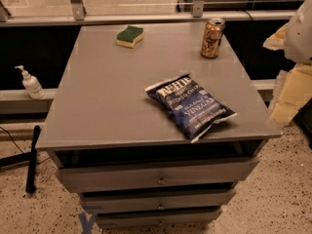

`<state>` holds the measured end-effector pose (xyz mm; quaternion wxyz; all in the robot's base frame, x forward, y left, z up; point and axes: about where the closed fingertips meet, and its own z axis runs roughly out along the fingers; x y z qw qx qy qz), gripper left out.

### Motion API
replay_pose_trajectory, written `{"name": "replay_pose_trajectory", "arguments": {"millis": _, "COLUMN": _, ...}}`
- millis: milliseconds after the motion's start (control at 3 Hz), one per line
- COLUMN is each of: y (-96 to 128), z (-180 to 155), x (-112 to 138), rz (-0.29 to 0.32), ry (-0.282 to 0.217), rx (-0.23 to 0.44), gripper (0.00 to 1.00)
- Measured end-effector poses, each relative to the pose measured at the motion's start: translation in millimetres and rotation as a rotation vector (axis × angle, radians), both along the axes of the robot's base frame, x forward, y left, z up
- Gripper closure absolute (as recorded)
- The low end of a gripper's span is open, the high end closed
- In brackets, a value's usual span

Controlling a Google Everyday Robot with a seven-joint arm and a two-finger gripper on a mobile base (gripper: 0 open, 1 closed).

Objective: Move blue chip bag near sponge

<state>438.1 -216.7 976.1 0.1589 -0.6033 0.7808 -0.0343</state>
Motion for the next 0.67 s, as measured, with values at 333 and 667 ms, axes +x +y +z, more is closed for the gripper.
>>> {"name": "replay_pose_trajectory", "arguments": {"millis": 333, "y": 0.7, "z": 0.5, "x": 0.5, "rz": 0.0, "ry": -0.005, "rx": 0.002, "gripper": 0.0}}
{"name": "replay_pose_trajectory", "arguments": {"millis": 667, "y": 7.4, "z": -15.9, "x": 13.4, "rz": -0.005, "ry": -0.012, "rx": 0.039, "gripper": 0.0}}
